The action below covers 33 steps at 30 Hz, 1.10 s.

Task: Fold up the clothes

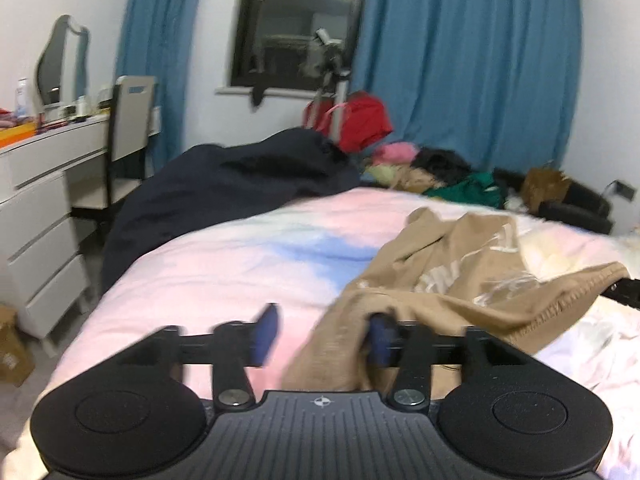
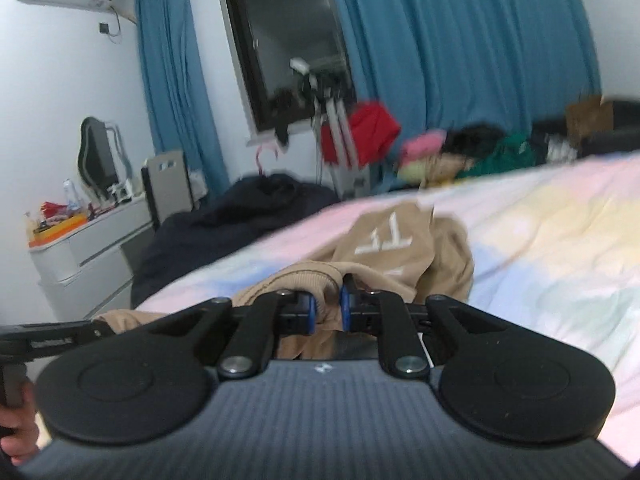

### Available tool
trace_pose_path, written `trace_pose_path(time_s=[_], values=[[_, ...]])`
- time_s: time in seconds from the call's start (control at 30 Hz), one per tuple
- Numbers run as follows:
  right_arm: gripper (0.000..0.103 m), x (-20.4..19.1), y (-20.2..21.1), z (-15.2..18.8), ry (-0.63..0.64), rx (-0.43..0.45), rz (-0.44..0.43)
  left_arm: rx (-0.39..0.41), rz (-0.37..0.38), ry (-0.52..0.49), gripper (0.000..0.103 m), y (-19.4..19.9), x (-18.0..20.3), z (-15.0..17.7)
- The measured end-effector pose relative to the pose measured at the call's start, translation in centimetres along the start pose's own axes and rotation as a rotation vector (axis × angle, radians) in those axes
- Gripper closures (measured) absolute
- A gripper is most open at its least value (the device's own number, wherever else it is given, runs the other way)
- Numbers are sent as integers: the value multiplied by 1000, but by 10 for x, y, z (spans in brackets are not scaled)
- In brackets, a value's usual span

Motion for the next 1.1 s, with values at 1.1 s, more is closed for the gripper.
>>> trace_pose_path(time_s=[1.1], values=[[88, 42, -16, 33, -234, -199, -69, 84, 124, -850, 18, 7, 194, 97]])
Point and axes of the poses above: each gripper's, at about its wrist camera, not at the fingertips, and y roughly against the way its jaws point, x to its right, z to its underside, the point moved 8 cm from there along -y, roughly the way its jaws point, and after that the axes turned 5 degrees about y, right-handed, at the moved point
